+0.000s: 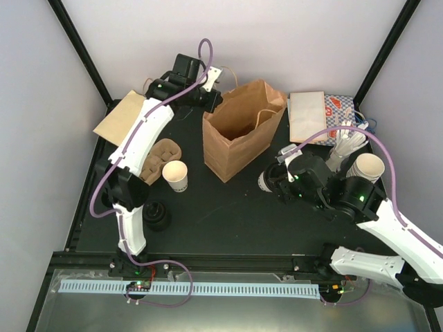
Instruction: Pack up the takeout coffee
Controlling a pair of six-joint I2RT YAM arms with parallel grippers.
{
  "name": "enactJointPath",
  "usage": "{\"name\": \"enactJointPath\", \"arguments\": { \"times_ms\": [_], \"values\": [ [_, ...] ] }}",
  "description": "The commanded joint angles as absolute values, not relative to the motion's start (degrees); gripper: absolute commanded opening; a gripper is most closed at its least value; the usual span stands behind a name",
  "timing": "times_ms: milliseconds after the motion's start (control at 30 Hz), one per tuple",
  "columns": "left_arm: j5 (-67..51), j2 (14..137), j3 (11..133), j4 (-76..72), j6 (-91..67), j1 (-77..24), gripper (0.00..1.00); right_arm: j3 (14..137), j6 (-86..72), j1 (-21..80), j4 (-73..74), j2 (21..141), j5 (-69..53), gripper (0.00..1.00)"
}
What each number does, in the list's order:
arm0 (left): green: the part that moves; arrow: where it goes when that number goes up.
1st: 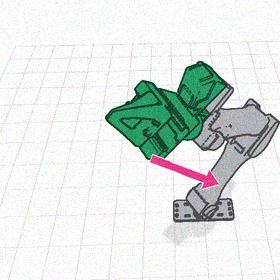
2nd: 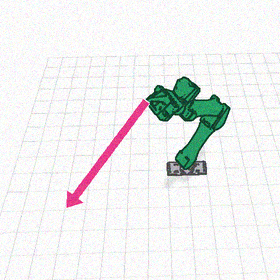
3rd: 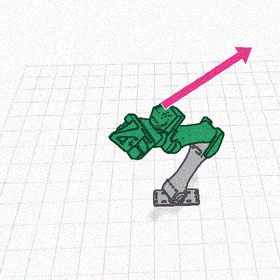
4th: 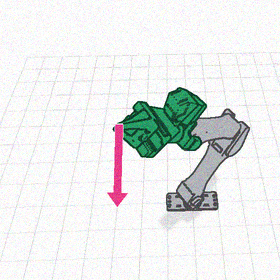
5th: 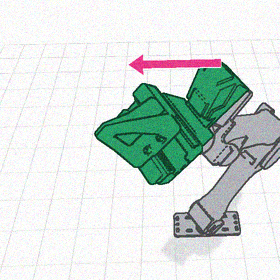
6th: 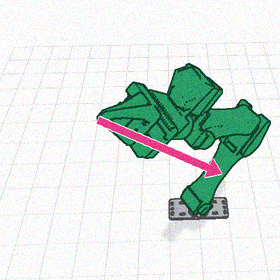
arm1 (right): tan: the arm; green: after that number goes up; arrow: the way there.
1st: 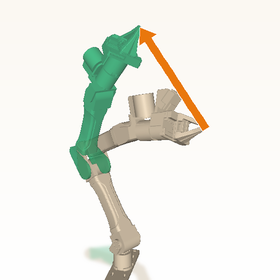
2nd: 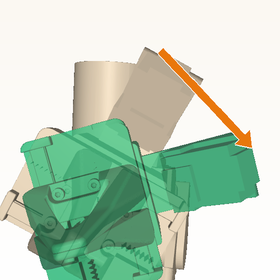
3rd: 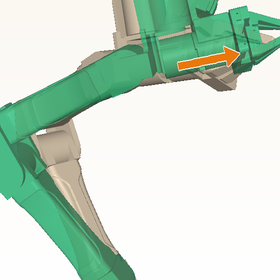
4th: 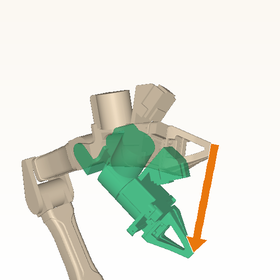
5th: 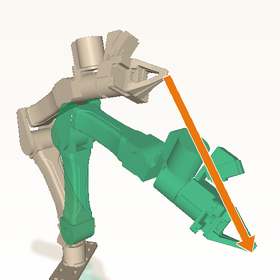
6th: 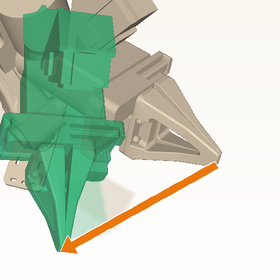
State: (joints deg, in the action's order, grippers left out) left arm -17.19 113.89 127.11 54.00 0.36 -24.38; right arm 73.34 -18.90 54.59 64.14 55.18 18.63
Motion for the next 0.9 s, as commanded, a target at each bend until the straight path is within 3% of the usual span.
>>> {"name": "enactJointPath", "arguments": {
  "times_ms": [0,400,867],
  "values": [
    [-16.21,107.4,126.83,55.4,4.12,-24.08,0.02,74.18,-18.42,54.31,65.29,53.94,22.08,0.67],
    [-13.35,95.47,113.74,52.59,10.71,-24.61,0.02,69.88,-20.47,54.31,65.14,52.45,23.45,0.67],
    [-11.24,81.64,92.32,40.88,11.65,-27.07,0.01,69.32,-25.62,54.32,68.72,48.86,36.66,0.66]
  ]
}}
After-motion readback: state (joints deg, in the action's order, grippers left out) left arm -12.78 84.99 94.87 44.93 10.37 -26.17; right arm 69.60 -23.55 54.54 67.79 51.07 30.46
